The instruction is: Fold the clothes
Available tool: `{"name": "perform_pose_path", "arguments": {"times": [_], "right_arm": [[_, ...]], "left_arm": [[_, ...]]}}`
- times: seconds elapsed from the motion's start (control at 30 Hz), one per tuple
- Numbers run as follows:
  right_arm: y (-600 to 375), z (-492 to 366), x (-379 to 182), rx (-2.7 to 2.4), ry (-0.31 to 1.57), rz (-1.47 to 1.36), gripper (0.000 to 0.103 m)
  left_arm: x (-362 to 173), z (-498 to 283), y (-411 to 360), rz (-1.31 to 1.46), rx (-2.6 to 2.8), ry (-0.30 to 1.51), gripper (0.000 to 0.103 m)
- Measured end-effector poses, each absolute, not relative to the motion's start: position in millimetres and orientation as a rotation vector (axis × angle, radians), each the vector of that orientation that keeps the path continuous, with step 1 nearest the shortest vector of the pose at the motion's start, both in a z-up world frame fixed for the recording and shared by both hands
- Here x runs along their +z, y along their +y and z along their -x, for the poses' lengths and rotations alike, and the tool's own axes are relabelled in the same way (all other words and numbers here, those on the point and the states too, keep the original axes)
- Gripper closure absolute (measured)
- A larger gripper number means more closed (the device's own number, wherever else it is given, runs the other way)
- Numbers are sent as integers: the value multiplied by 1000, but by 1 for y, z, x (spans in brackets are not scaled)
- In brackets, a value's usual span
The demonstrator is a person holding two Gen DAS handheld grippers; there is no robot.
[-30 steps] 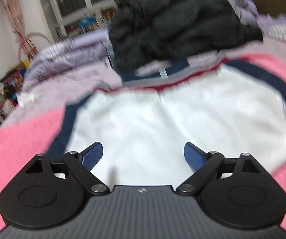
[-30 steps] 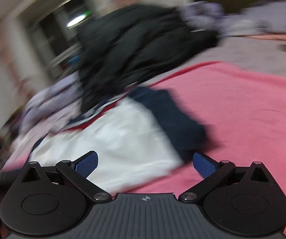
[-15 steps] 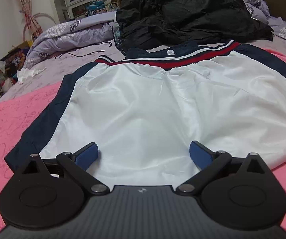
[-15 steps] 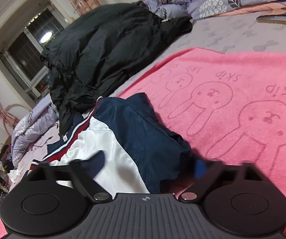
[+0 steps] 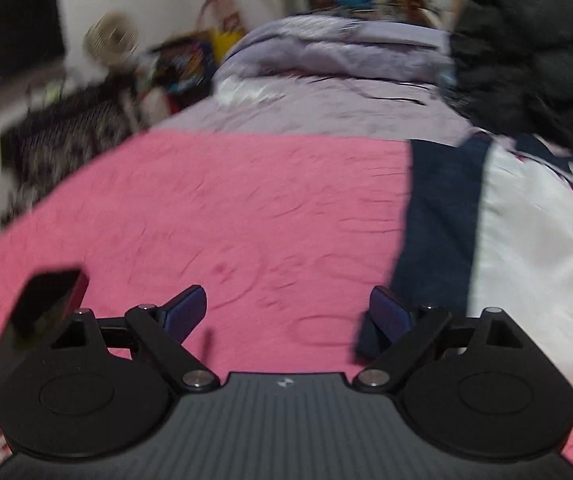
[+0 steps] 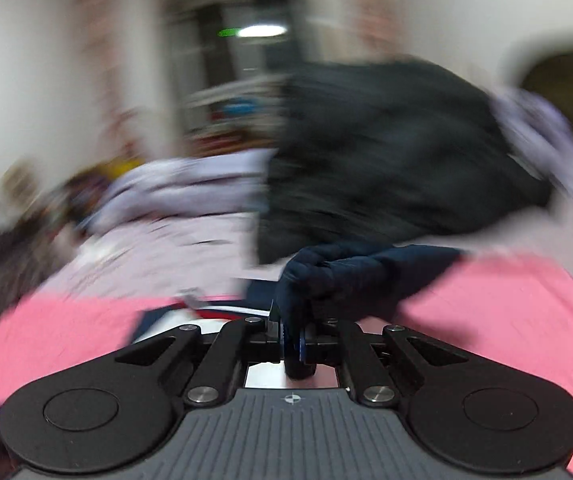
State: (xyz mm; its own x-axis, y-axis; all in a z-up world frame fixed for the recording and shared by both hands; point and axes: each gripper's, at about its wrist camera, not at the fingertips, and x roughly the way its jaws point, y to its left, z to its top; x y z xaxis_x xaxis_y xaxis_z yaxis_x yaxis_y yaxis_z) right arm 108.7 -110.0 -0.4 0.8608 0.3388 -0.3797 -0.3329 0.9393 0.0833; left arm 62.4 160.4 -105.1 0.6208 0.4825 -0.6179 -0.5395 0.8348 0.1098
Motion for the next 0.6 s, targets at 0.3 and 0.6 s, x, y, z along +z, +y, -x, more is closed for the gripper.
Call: {"name": "perform_pose_path", "arguments": {"times": [0.3, 0.6], "right_arm": [[54, -74, -72, 661, 501, 390, 95], [68, -51, -94, 478, 261, 554, 36]], "left_arm": [[-124, -49, 188, 195, 586, 673, 6], [-123, -48, 186, 219, 572, 660, 5]]}}
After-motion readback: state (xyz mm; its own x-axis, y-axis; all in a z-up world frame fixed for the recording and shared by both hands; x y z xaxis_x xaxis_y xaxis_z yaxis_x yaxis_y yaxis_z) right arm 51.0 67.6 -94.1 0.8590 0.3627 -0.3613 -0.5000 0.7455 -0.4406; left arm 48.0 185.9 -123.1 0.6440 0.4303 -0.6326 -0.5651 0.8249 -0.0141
